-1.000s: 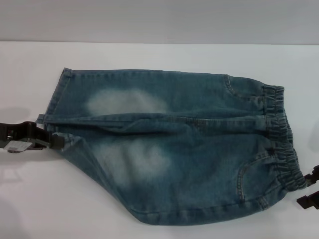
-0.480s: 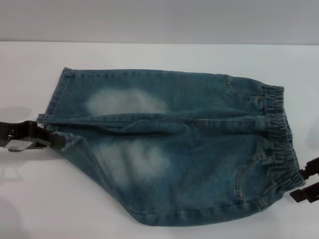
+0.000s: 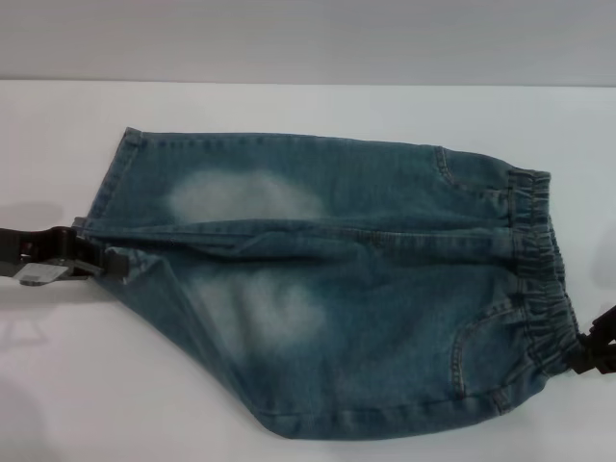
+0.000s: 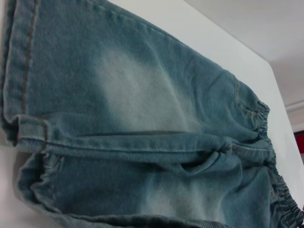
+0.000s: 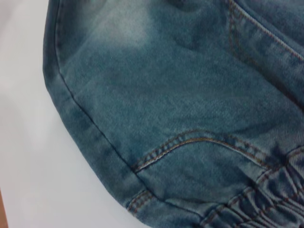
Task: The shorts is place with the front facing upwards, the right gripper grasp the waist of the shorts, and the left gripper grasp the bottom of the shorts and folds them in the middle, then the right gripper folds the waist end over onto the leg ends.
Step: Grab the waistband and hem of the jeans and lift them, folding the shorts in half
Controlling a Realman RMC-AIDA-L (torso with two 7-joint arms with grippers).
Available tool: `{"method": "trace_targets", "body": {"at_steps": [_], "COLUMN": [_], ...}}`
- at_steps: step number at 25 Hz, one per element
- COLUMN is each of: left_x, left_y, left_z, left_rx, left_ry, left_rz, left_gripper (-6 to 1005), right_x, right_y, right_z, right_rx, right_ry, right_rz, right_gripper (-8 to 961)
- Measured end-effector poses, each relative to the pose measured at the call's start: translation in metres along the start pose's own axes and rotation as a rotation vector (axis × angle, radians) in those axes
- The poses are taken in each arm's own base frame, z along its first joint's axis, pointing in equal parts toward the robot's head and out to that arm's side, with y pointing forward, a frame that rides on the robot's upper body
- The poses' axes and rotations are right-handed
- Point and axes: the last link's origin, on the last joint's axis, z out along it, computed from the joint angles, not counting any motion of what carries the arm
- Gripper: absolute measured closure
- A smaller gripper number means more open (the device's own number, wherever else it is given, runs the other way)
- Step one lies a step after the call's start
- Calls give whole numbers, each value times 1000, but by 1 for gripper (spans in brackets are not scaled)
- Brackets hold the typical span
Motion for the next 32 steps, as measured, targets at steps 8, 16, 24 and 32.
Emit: {"method": "trace_targets", "body": {"at_steps": [8, 16, 24, 32], "left_x": [1, 4, 4, 6], "left_y": [0, 3, 3, 4], "left_z": [4, 5, 9, 11], "left_rx": [-6, -34, -43, -46], "left_ry": [18, 56, 73, 87], "left_rz": [5, 4, 18, 34], "left_gripper": [971, 971, 970, 970], "right_x": [1, 3, 3, -1], "right_y": [2, 2, 3, 1], "right_z": [7, 12, 18, 22], "right_rx": [-19, -26, -32, -19], "right_ry": [-6, -11, -15, -40], "right_rz": [12, 24, 27, 28], "right_gripper": [899, 953, 953, 953]}}
